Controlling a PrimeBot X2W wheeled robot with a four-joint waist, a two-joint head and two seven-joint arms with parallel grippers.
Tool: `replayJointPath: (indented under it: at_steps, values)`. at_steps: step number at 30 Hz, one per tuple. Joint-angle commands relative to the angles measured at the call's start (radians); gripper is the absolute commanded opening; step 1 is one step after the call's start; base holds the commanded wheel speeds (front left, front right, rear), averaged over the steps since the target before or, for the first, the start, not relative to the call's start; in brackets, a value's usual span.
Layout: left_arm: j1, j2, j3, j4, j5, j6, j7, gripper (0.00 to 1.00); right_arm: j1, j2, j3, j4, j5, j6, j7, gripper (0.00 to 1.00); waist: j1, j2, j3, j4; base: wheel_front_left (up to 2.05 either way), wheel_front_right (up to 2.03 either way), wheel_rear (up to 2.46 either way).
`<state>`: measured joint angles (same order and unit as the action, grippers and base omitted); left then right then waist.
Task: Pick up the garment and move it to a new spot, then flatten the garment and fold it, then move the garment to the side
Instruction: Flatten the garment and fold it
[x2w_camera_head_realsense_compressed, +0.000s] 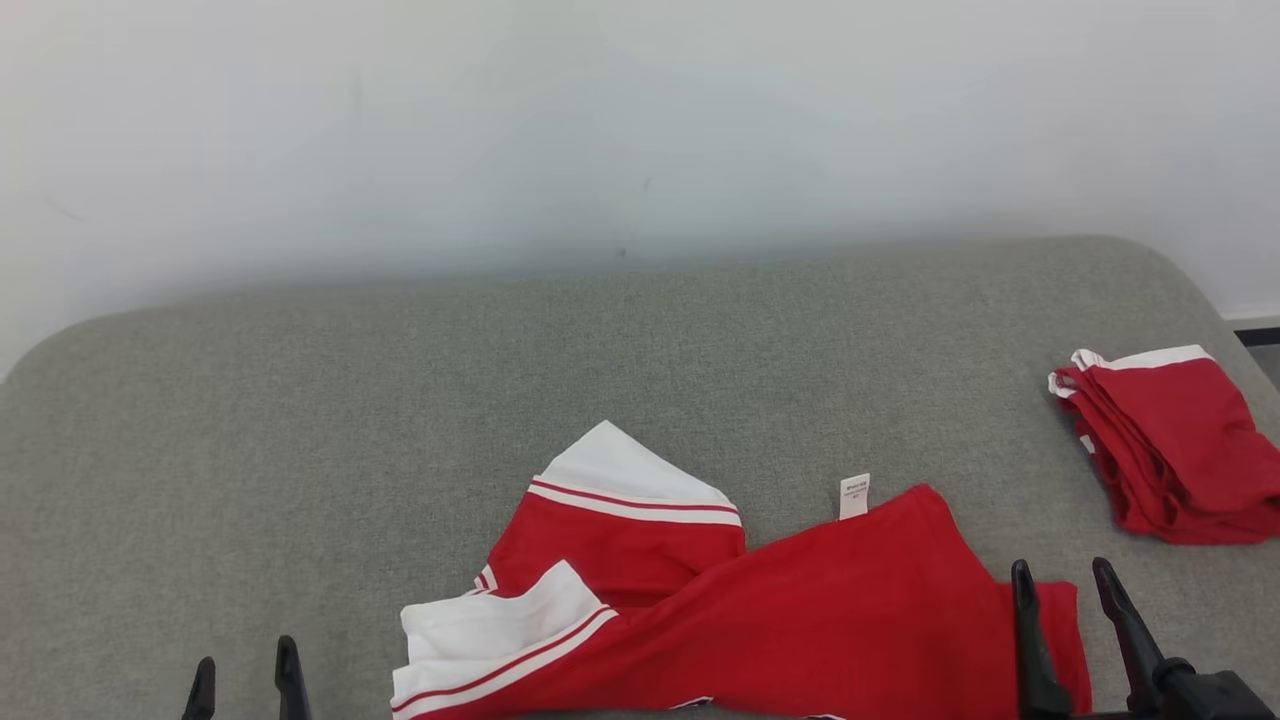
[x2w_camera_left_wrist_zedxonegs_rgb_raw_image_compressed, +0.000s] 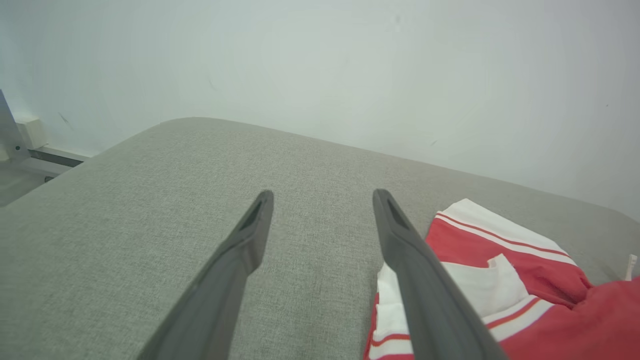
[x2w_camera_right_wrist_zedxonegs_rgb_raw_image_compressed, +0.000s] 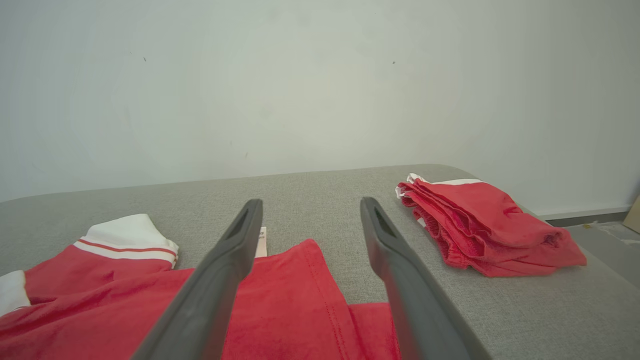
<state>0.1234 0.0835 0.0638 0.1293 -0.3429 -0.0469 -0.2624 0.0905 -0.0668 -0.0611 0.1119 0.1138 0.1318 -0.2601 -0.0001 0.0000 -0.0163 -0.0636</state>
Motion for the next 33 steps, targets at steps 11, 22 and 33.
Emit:
replayJointPath:
  at_steps: [11, 22, 33]
  values:
    - [0.033, -0.031, 0.064, 0.006, 0.086, -0.059, -0.003, 1.0, 0.02, -0.002, 0.018, 0.057, 0.005, -0.002, -0.005, 1.0, 0.0001, 0.0, -0.046, 0.008, 0.0, 0.0, 0.0]
    - [0.032, -0.034, 0.064, 0.049, 0.091, -0.071, -0.003, 1.0, 0.039, -0.009, 0.016, 0.069, -0.001, -0.002, -0.006, 1.0, 0.0001, 0.0, -0.058, 0.011, 0.0, 0.0, 0.0]
    - [0.022, -0.034, 0.061, 0.062, 0.097, -0.073, -0.003, 1.0, 0.025, -0.004, 0.032, 0.063, -0.009, -0.002, -0.006, 1.0, 0.0001, 0.0, -0.051, 0.01, 0.0, 0.0, 0.0]
